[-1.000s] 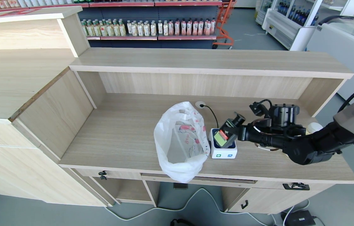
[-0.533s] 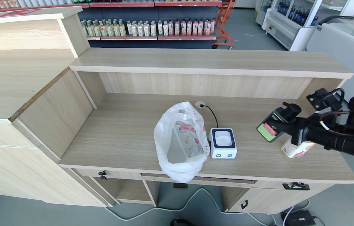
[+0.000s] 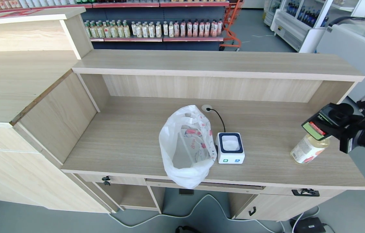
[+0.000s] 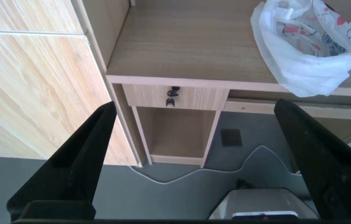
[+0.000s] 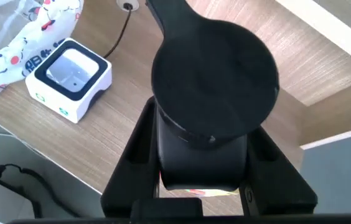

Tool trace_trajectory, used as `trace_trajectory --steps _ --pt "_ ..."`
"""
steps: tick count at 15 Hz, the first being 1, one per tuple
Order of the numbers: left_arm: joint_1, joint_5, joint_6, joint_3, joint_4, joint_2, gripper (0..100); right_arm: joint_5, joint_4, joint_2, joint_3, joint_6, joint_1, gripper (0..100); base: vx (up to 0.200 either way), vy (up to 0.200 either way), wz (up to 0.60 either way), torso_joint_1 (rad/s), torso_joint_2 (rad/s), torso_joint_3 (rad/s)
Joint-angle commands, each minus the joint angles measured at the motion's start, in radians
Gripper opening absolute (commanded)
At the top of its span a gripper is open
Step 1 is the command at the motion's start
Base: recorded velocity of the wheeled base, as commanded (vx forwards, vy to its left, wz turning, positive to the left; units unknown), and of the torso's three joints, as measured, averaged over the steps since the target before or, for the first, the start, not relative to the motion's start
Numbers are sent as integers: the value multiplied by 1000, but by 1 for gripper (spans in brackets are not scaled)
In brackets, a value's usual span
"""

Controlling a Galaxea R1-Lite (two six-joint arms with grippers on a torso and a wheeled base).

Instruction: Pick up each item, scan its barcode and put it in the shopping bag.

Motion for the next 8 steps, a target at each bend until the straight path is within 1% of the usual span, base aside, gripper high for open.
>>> trace_trajectory --steps 1,2,4,6,8 --pt "0 0 0 0 0 0 100 -2 -4 28 -68 9 93 0 0 0 600 2 2 -2" --pt "0 0 0 0 0 0 100 0 -7 57 -101 47 144 0 0 0 600 -2 2 2" --pt "0 0 0 0 0 0 100 -2 -36 166 -197 170 263 0 0 0 0 0 0 0" --pt "0 0 0 0 0 0 100 0 -102 290 -267 284 349 0 0 0 0 0 0 0" --pt "0 0 0 0 0 0 100 0 -128 413 -296 291 394 0 0 0 0 0 0 0"
